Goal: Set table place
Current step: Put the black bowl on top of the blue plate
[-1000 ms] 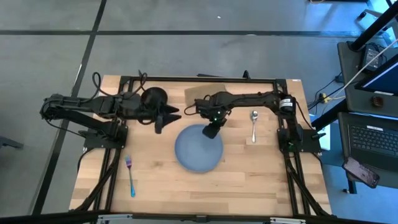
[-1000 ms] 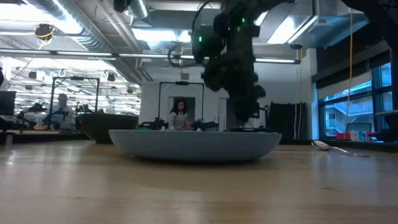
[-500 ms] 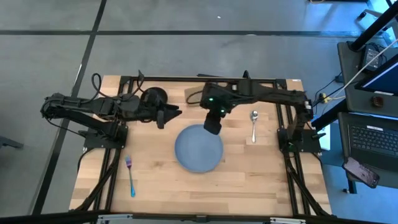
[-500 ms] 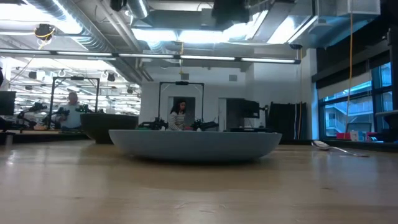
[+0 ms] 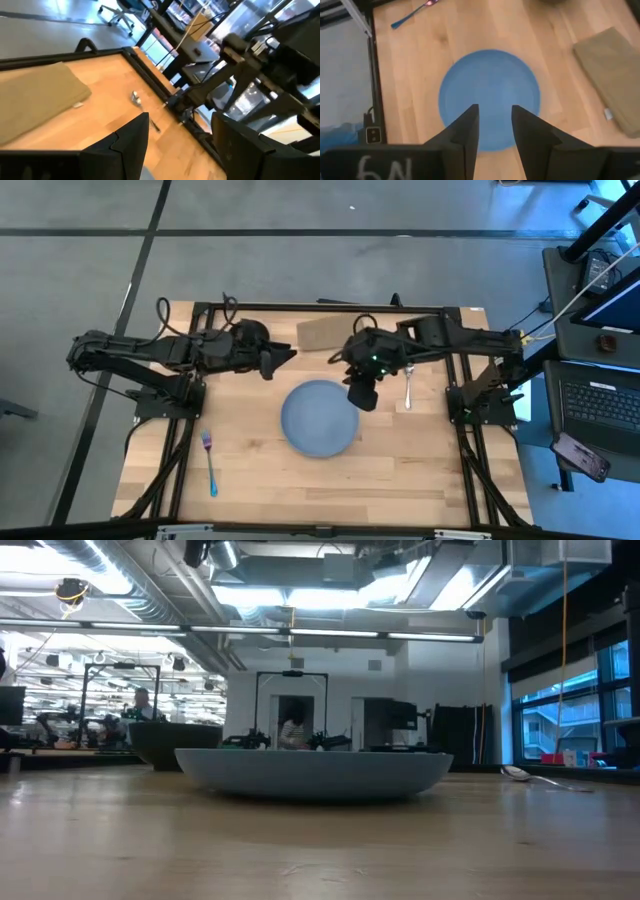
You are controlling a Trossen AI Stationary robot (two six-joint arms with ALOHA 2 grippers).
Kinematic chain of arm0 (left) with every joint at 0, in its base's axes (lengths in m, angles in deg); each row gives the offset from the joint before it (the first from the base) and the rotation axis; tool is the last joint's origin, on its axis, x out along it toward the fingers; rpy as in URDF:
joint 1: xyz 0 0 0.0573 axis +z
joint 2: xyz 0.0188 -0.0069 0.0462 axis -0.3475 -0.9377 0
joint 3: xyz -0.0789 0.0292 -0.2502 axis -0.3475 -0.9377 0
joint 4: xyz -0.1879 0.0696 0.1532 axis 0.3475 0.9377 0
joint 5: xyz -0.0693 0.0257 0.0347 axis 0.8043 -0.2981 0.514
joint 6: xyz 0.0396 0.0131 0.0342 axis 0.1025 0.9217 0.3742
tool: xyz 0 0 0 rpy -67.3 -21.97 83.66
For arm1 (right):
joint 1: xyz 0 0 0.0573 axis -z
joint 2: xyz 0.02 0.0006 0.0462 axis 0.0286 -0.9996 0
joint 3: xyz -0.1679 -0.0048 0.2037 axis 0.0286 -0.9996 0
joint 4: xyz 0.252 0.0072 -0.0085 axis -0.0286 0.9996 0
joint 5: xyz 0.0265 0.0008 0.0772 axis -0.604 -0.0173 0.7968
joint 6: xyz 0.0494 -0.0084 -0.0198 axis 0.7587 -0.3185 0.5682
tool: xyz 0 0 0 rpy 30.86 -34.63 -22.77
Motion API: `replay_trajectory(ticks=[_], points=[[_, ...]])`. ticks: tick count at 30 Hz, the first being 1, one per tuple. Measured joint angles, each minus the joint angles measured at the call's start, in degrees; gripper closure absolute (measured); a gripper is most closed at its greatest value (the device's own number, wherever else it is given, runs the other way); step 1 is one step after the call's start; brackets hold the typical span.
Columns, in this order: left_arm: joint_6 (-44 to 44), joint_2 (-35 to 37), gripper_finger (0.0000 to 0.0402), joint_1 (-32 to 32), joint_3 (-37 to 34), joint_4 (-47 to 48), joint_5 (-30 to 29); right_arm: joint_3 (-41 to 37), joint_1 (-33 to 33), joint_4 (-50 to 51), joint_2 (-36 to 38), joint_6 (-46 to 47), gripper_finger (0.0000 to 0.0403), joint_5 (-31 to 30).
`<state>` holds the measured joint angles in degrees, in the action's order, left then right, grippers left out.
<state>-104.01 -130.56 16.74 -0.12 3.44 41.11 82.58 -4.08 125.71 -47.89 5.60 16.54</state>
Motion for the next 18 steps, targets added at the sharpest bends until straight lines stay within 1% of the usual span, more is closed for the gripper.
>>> replay_trajectory(ticks=[5, 9, 12, 18], points=[[-0.5, -2.2, 0.0195, -0.1, 0.0, -1.2, 0.2, 0.0, -1.7, 2.1, 0.0, 3.2, 0.0285, -0.1], [-2.8, -4.3, 0.0195, 0.4, 0.0, -1.6, 0.6, -0.1, -3.0, 3.6, 1.4, 6.1, 0.0285, -0.6], [-2.8, -5.6, 0.0195, 0.4, 0.0, -2.1, 1.1, -0.1, -4.6, 4.7, 3.7, 8.0, 0.0285, -5.3], [-3.1, -8.8, 0.0195, 3.0, 0.0, 0.0, -0.3, -0.1, -7.7, 8.2, 9.9, 15.3, 0.0285, -19.0]])
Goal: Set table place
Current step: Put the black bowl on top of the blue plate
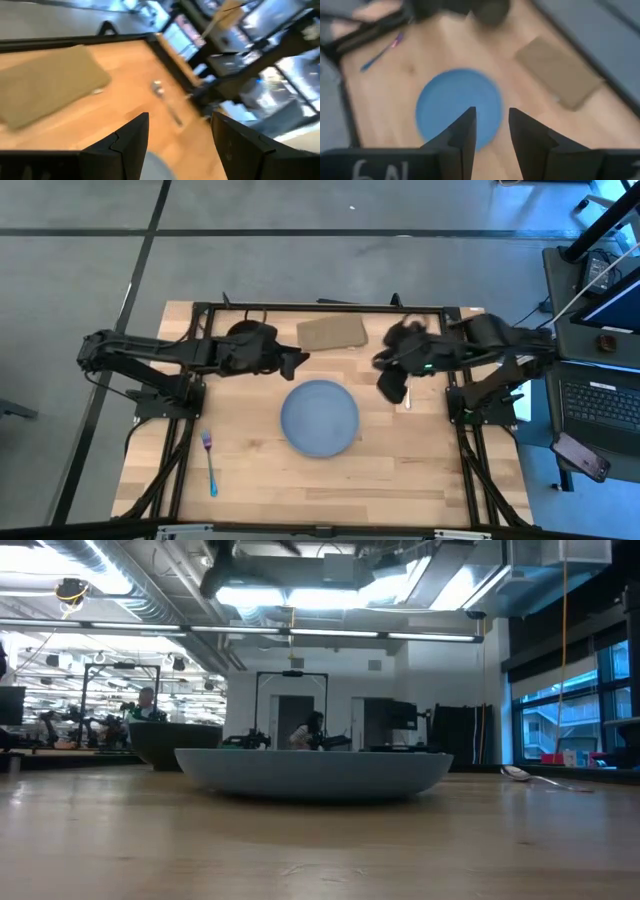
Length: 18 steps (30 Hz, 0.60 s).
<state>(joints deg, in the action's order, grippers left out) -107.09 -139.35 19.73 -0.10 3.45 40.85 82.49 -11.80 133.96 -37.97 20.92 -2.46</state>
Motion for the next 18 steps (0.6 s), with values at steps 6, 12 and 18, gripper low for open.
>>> replay_trajectory(ticks=[6, 12, 18], points=[[1.0, -1.1, 0.0195, 7.5, 0.0, 13.7, 0.5, 0.0, -2.8, 1.9, 3.4, 3.2, 0.0285, -8.6], [8.2, -1.4, 0.0195, 15.5, 0.0, 33.2, 5.6, -0.9, -4.0, 3.1, 3.6, 4.6, 0.0285, -8.9], [15.3, -5.8, 0.0195, 20.0, 0.0, 35.4, 12.1, -4.6, -3.7, 3.1, 3.6, 5.6, 0.0285, -9.2]])
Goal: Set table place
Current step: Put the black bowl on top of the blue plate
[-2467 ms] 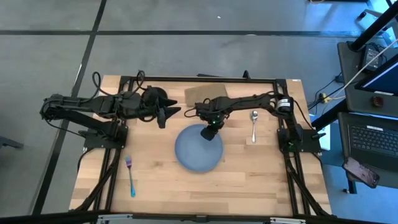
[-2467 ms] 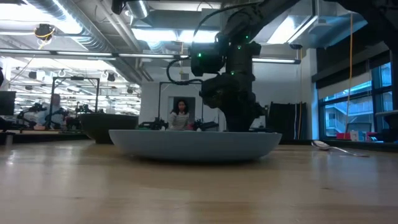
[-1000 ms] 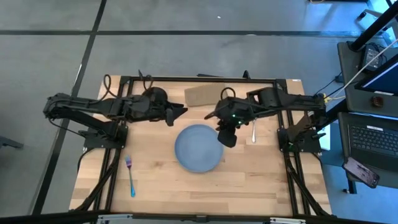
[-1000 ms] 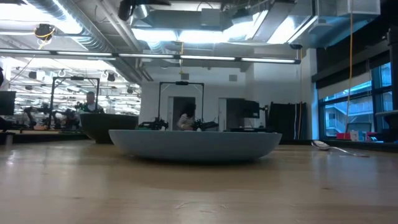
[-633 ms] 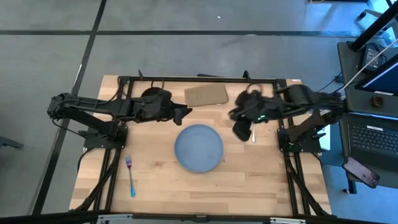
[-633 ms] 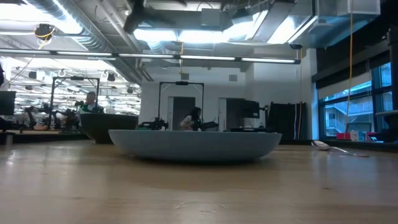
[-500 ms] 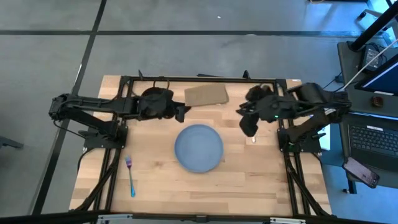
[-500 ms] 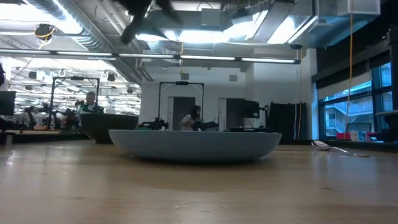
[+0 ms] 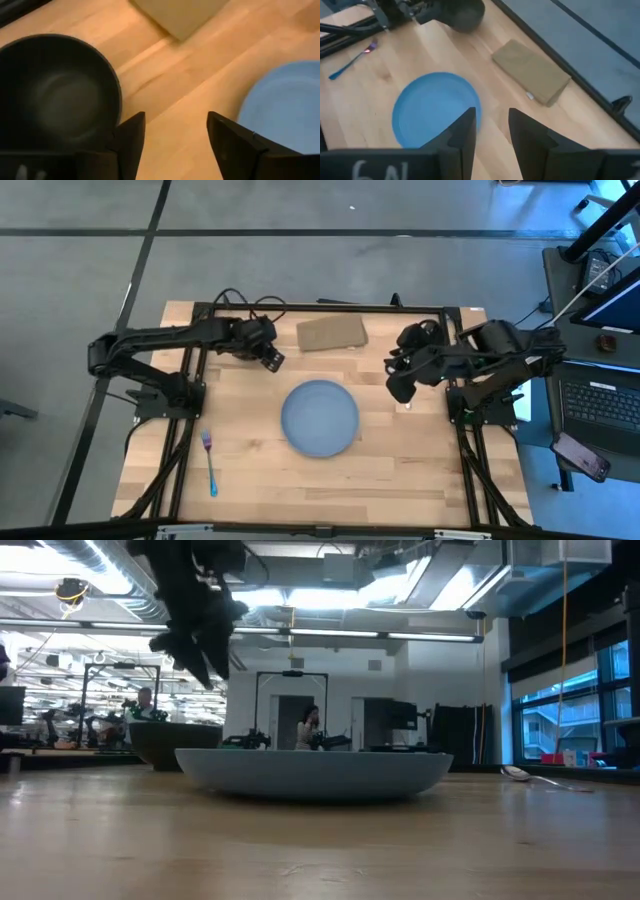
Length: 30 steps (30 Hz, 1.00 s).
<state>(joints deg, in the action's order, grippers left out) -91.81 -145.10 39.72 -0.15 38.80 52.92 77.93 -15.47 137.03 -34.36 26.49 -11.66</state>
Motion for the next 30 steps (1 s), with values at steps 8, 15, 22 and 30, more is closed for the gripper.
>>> replay_trajectory(ticks=[8, 15, 22, 30], points=[[-1.7, -6.9, 0.0195, 5.0, 0.0, 0.0, -0.1, -3.8, 0.2, 0.0, 0.0, 4.8, 0.0285, 0.1], [-1.4, -11.6, 0.0197, 5.8, 0.0, 0.0, -2.3, -4.4, 0.2, -0.9, 0.0, 5.1, 0.0285, 0.1], [1.3, -16.8, 0.0214, 5.7, 0.0, -3.2, -5.9, -4.4, 0.2, -0.9, 0.0, 5.1, 0.0285, 0.1], [3.1, -19.8, 0.0305, 6.1, 0.0, -0.9, -8.9, -4.4, 0.2, -0.9, 0.0, 4.9, 0.0285, 0.2]])
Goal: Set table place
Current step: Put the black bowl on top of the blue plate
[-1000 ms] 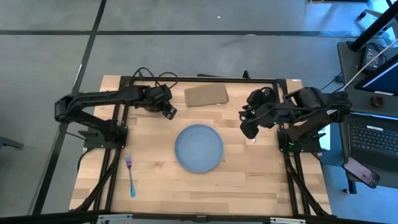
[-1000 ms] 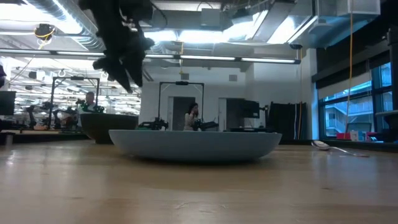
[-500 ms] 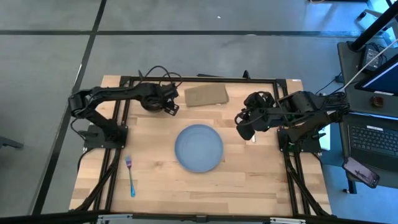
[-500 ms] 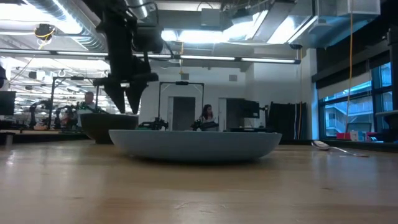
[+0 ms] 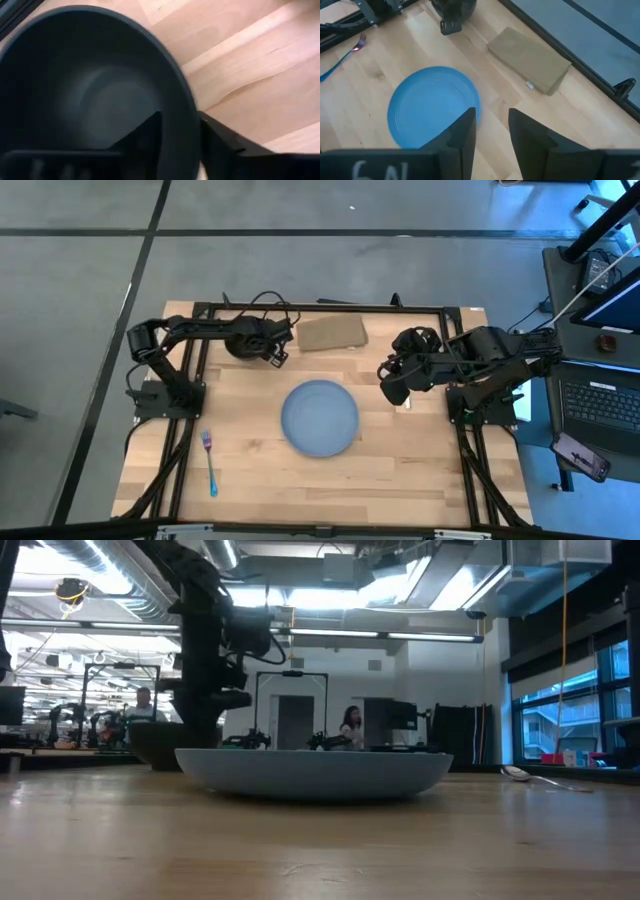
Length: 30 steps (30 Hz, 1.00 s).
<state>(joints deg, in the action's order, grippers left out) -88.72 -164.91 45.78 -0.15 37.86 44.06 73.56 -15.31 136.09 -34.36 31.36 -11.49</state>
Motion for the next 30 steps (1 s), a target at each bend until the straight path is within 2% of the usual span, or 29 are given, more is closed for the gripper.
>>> replay_trajectory(ticks=[3, 4, 8, 11, 14, 18, 21, 26, 30], points=[[0.0, 1.9, 0.0376, -1.2, 0.0, 2.4, 0.9, 0.0, -0.2, 0.1, 0.0, -0.3, 0.0285, 0.0], [-0.2, 2.8, 0.0388, -1.7, 0.0, 2.7, 2.3, 0.0, -0.2, 0.3, 0.0, -0.5, 0.0285, 0.0], [-3.3, 7.1, 0.0394, -5.8, 3.3, 6.0, 9.2, 0.0, -0.2, 1.6, 0.0, -1.7, 0.0285, -0.4], [-6.3, 9.2, 0.0396, -12.4, 9.7, 10.8, 9.8, 0.0, -0.2, 2.5, 0.0, -3.1, 0.0285, -2.2], [-9.2, 8.6, 0.0397, -20.6, 19.1, 16.8, 8.7, 0.0, -0.2, 2.7, 0.2, -5.6, 0.0285, -2.7], [-13.3, 2.2, 0.0398, -30.5, 33.2, 23.6, 6.3, 0.0, -0.2, 2.7, 1.0, -9.0, 0.0285, -4.1], [-15.0, -5.1, 0.0399, -35.2, 43.4, 25.4, 5.5, 0.0, -0.2, 2.7, 2.0, -10.6, 0.0285, -5.0], [-12.6, -20.2, 0.0399, -39.0, 58.0, 28.0, 6.4, 0.0, -0.2, 2.9, 4.4, -13.5, 0.0285, -5.0], [-12.4, -29.4, 0.0399, -39.6, 66.3, 30.7, 6.2, 0.0, -0.2, 2.9, 6.2, -15.1, 0.0285, -5.0]])
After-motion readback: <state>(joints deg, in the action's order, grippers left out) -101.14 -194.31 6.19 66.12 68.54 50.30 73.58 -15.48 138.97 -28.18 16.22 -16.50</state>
